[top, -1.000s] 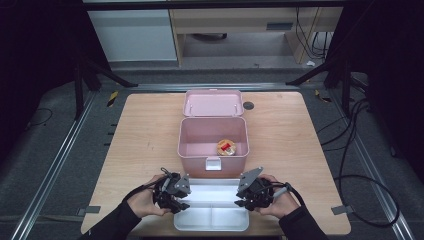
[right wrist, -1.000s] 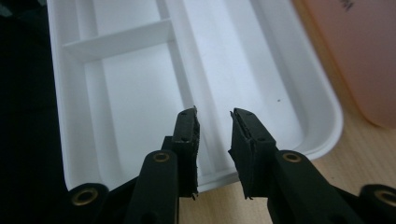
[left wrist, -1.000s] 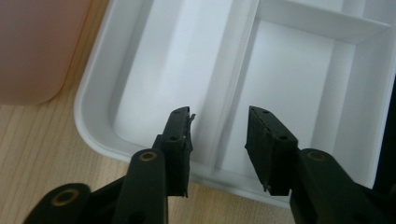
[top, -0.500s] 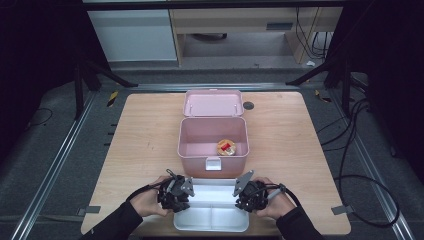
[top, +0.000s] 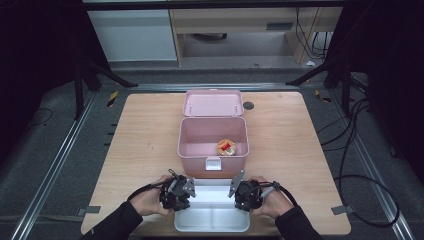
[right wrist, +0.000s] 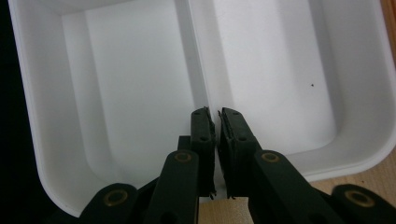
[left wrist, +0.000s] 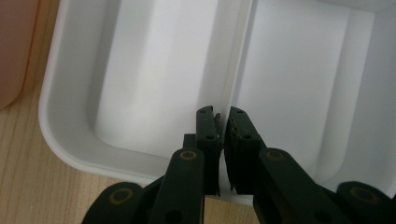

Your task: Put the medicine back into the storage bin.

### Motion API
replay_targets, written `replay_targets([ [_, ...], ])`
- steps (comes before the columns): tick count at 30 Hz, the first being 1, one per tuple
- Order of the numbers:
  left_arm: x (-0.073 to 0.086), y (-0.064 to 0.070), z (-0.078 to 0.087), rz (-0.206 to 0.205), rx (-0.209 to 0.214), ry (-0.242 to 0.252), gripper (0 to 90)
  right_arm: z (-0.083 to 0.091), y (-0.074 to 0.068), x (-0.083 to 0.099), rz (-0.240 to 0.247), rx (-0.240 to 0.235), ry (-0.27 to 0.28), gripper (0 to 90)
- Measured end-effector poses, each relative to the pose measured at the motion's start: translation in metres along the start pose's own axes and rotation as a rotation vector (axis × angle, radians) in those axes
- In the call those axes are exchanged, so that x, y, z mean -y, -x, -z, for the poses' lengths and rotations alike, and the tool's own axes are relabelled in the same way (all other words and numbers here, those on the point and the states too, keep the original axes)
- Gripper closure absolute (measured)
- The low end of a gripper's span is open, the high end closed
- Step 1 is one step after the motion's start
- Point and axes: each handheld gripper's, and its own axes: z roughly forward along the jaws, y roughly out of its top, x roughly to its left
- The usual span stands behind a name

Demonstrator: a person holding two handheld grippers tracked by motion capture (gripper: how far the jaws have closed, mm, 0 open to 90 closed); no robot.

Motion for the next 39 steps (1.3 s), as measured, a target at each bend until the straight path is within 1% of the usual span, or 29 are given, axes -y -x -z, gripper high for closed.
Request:
replay_targets([
  [2, 0.000, 0.000, 0.000, -0.012, 0.003, -0.005, 84.7, 0.000, 0.001, -0.001, -0.002, -0.007, -0.004, 84.9],
  [5, 0.000, -0.001, 0.001, -0.014, 0.004, -0.002, 85.0, 0.000, 0.002, 0.000, -0.002, -0.015, -0.004, 85.1],
  [6, 0.000, -0.001, 0.001, -0.006, 0.006, 0.004, 84.9, 0.000, 0.002, 0.000, -0.008, -0.021, -0.003, 85.3],
  [7, 0.000, 0.000, 0.003, -0.003, 0.008, 0.013, 85.1, 0.002, 0.002, 0.001, 0.001, -0.015, 0.007, 85.2],
  [10, -0.001, 0.002, 0.007, -0.006, 0.011, 0.017, 85.1, 0.009, 0.000, 0.000, 0.009, -0.022, 0.016, 85.6],
  [12, -0.003, 0.007, 0.019, -0.005, 0.001, 0.025, 84.8, 0.016, -0.003, 0.000, 0.020, -0.020, 0.028, 85.9],
  [13, -0.003, 0.010, 0.024, -0.011, -0.002, 0.031, 84.9, 0.021, -0.005, -0.001, 0.024, -0.017, 0.032, 86.0],
  [14, -0.003, 0.010, 0.024, -0.011, -0.002, 0.031, 85.1, 0.021, -0.005, -0.001, 0.024, -0.017, 0.032, 86.0],
  [15, -0.004, 0.013, 0.030, -0.014, 0.001, 0.038, 85.1, 0.025, -0.007, -0.001, 0.029, -0.016, 0.038, 85.9],
  [16, -0.006, 0.016, 0.038, -0.012, -0.001, 0.052, 85.0, 0.035, -0.011, -0.001, 0.031, -0.019, 0.049, 86.1],
  [17, -0.006, 0.016, 0.038, -0.012, -0.001, 0.052, 84.8, 0.040, -0.013, 0.000, 0.036, -0.018, 0.058, 86.2],
  [18, -0.007, 0.019, 0.047, -0.004, -0.002, 0.068, 84.7, 0.044, -0.015, 0.000, 0.034, -0.012, 0.065, 86.3],
  [19, -0.007, 0.019, 0.047, -0.004, -0.002, 0.068, 84.1, 0.044, -0.015, 0.000, 0.034, -0.012, 0.065, 86.3],
  [20, -0.009, 0.021, 0.057, -0.003, 0.003, 0.077, 84.0, 0.052, -0.019, 0.000, 0.037, -0.014, 0.076, 86.7],
  [22, -0.012, 0.024, 0.067, -0.001, 0.001, 0.089, 83.9, 0.061, -0.022, -0.001, 0.045, -0.018, 0.085, 87.1],
  [23, -0.013, 0.025, 0.073, -0.006, -0.002, 0.094, 83.9, 0.066, -0.023, -0.002, 0.042, -0.018, 0.087, 87.1],
  [25, -0.016, 0.026, 0.085, -0.013, -0.012, 0.109, 83.9, 0.076, -0.024, -0.003, 0.047, -0.016, 0.102, 87.2],
  [26, -0.016, 0.026, 0.085, -0.013, -0.012, 0.109, 84.0, 0.081, -0.023, -0.004, 0.050, -0.015, 0.108, 87.2],
  [27, -0.019, 0.026, 0.096, -0.023, -0.020, 0.120, 84.1, 0.086, -0.023, -0.005, 0.053, -0.013, 0.116, 87.2],
  [28, -0.019, 0.026, 0.096, -0.023, -0.020, 0.120, 84.2, 0.090, -0.022, -0.006, 0.057, -0.011, 0.120, 87.2],
  [29, -0.022, 0.024, 0.105, -0.030, -0.032, 0.127, 84.4, 0.095, -0.020, -0.008, 0.059, -0.007, 0.124, 87.2],
  [31, -0.024, 0.019, 0.113, -0.033, -0.039, 0.130, 84.6, 0.104, -0.017, -0.011, 0.069, 0.013, 0.130, 87.1],
  [32, -0.026, 0.016, 0.116, -0.034, -0.039, 0.132, 84.6, 0.108, -0.014, -0.013, 0.071, 0.013, 0.132, 87.1],
  [34, -0.028, 0.009, 0.122, -0.030, -0.040, 0.138, 84.7, 0.115, -0.008, -0.017, 0.072, 0.025, 0.135, 86.9],
  [35, -0.028, 0.009, 0.122, -0.030, -0.040, 0.138, 84.9, 0.118, -0.004, -0.019, 0.075, 0.035, 0.137, 86.8],
  [36, -0.031, 0.001, 0.126, -0.029, -0.045, 0.137, 84.9, 0.121, -0.001, -0.021, 0.074, 0.039, 0.136, 86.8],
  [37, -0.032, -0.003, 0.129, -0.027, -0.048, 0.139, 84.9, 0.125, 0.002, -0.023, 0.081, 0.053, 0.141, 86.9],
  [38, -0.032, -0.003, 0.129, -0.027, -0.048, 0.139, 84.5, 0.128, 0.005, -0.025, 0.085, 0.055, 0.145, 87.2],
  [39, -0.034, -0.008, 0.132, -0.023, -0.042, 0.139, 84.5, 0.132, 0.008, -0.027, 0.087, 0.050, 0.147, 87.2],
])
